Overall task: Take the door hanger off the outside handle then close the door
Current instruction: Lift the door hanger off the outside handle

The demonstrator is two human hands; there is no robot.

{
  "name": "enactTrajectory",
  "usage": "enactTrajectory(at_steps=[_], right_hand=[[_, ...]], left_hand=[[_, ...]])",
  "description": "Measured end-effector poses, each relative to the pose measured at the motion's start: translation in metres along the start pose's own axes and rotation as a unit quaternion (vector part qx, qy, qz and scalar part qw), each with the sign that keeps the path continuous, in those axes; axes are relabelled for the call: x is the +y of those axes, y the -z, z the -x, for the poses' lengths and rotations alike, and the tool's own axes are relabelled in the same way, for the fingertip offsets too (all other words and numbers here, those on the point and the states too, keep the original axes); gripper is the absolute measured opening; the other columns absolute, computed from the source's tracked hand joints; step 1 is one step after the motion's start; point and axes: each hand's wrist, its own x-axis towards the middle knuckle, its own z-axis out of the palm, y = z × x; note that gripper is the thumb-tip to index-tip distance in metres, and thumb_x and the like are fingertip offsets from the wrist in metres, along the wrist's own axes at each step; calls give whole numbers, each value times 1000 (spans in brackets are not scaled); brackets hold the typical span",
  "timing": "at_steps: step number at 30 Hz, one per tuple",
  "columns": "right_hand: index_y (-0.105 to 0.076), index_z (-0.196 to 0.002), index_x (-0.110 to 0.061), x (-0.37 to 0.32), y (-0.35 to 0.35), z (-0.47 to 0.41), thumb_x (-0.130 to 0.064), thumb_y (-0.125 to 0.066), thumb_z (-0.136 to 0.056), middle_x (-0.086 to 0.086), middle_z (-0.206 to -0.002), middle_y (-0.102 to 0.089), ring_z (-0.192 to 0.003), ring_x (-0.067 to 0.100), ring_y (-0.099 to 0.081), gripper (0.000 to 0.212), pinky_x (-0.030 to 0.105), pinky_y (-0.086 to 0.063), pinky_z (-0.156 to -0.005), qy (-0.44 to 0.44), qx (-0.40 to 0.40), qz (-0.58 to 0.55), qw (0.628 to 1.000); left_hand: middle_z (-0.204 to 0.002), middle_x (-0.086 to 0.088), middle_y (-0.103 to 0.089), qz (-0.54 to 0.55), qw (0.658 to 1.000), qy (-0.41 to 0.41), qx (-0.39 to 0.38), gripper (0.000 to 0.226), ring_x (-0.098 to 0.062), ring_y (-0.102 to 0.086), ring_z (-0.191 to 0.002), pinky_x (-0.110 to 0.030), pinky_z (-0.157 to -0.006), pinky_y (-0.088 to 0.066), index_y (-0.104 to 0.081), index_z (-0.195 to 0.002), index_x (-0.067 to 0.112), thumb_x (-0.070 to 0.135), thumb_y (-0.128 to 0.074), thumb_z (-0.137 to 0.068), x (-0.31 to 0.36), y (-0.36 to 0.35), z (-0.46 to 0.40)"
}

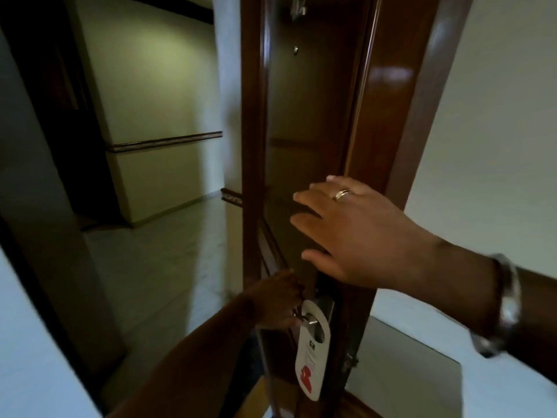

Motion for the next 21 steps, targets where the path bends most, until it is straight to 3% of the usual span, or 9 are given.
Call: enactTrajectory(at_steps=[4,8,12,16,21], right_hand=[[-55,-128,-17,18,-28,-18,-50,-53,-85,19,-142,-48,-132,37,-42,54,50,-22,-114,-30,-108,89,990],[-38,-142,-24,49,-58,-19,-56,-48,-86,18,-157,-22,-144,38,-18,65,52,-7,-116,-86,-210,158,961],[-18,-150,-26,83,-78,-6,-70,-40,-82,18,-160,-4,-146,39,-4,83,54,0,-116,-110,-275,215,931],[-3,-152,-26,116,-101,12,-77,-27,-82,17,-160,6,-146,38,5,90,51,4,-116,-122,-311,257,907],[-12,-152,-16,142,-125,30,-76,-17,-83,23,-159,-6,-146,41,-5,91,51,1,-116,-109,-297,301,899]], left_hand=[[-123,-14,-64,79,996,-27,-29,53,-28,-50,-124,-47,-117,-22,-61,-120,8,49,-33,-101,9,-8,-34],[-108,-16,-63,243,970,-12,-18,38,-28,-57,-102,-44,-98,-40,-60,-108,4,36,-40,-103,16,-13,-56],[-105,-16,-64,315,948,13,-31,39,-28,-57,-99,-43,-89,-40,-58,-100,6,39,-38,-103,27,-8,-86],[-109,-14,-65,334,942,25,10,38,-28,-55,-107,-43,-97,-38,-59,-101,8,40,-39,-102,39,-14,-112],[-113,-12,-65,298,953,27,36,39,-29,-53,-114,-46,-110,-27,-59,-108,12,44,-37,-101,42,-25,-135]])
